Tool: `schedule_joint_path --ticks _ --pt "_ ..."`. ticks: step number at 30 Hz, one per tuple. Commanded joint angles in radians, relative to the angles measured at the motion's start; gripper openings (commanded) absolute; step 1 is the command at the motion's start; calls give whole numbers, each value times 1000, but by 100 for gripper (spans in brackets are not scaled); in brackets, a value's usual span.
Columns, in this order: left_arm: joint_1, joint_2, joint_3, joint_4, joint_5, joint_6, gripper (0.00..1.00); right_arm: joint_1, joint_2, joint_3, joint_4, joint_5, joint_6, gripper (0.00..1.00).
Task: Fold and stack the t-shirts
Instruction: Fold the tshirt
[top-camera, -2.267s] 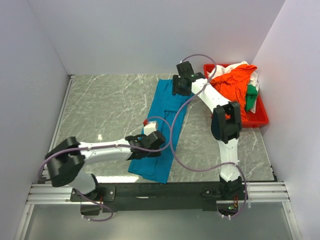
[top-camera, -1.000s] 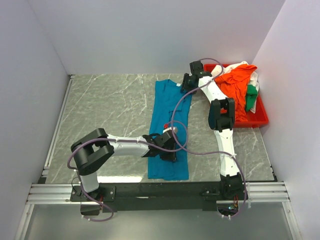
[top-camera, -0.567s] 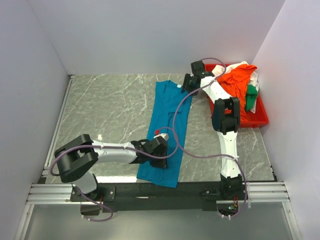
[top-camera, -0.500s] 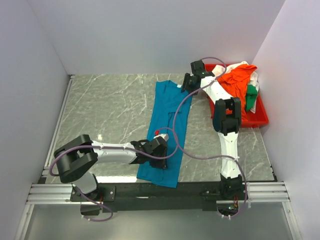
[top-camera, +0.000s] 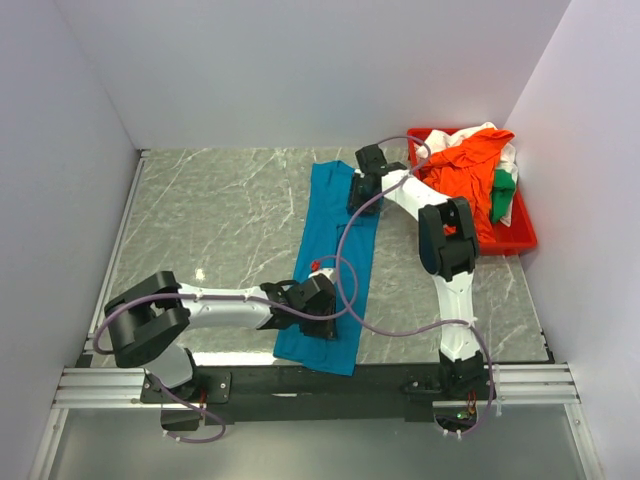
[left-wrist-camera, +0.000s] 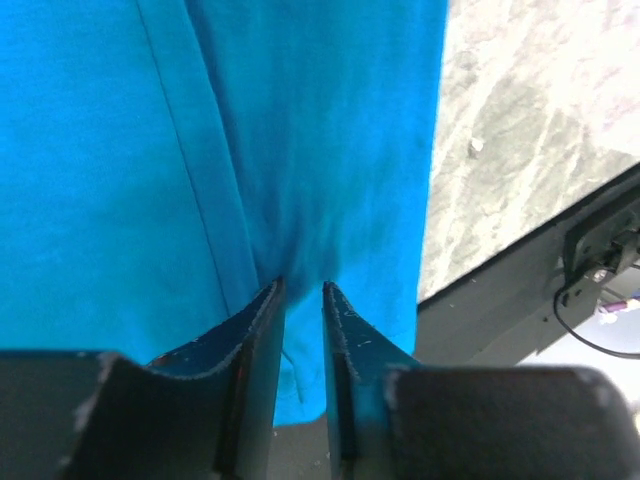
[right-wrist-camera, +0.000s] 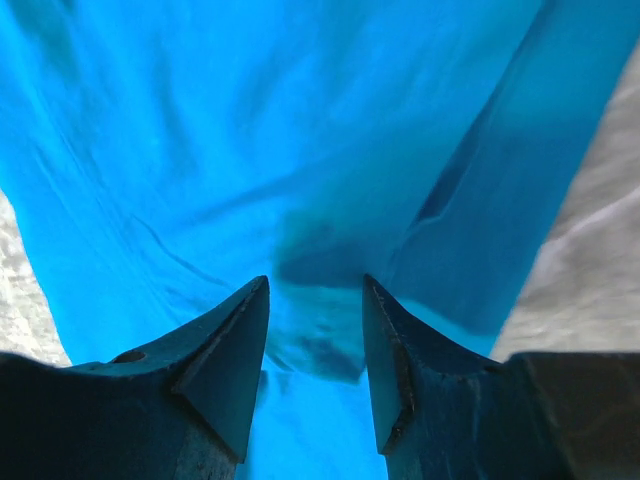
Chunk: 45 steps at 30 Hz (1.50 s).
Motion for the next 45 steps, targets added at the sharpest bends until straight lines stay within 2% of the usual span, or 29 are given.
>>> schedule_joint_path --ticks 1,7,11,18,24,27,30,34,36,37,39,40,41,43,44,45 --pt "-5 -75 60 -22 -22 10 30 17 -6 19 13 35 29 49" --pt "81 -186 40 -42 -10 9 34 14 110 164 -99 61 7 47" --pt "225 -261 20 -52 28 24 36 9 225 342 -176 79 -14 47" --pt "417 -220 51 -63 119 70 36 -37 360 589 -225 47 -45 50" --pt "477 -125 60 -13 183 70 35 -77 356 579 -59 -32 -74 55" --pt "477 -115 34 -14 174 71 36 -83 347 626 -42 -51 -91 57" --pt "477 -141 0 -31 159 78 38 -84 272 597 -30 -53 -93 60" --pt "477 -204 -53 -80 130 90 40 -81 38 449 -9 -63 -53 61" --pt "477 -249 -93 -94 128 87 40 -74 -63 299 3 -77 -19 61" --pt "476 -276 -106 -117 121 78 40 -68 -171 169 7 -60 -7 61" --pt "472 -310 -147 -129 110 70 41 -46 -290 4 23 -48 24 60" --pt "462 -339 -159 -137 104 59 41 -16 -418 -89 71 -49 38 60" --pt "456 -353 -179 -157 88 55 43 1 -486 -281 92 -34 55 60" --pt "434 -387 -196 -175 74 44 44 43 -677 -476 160 -36 90 59" --pt "423 -396 -207 -196 55 39 44 84 -742 -648 180 -31 108 59" --pt "417 -407 -215 -200 50 36 45 110 -802 -733 200 -43 122 59"
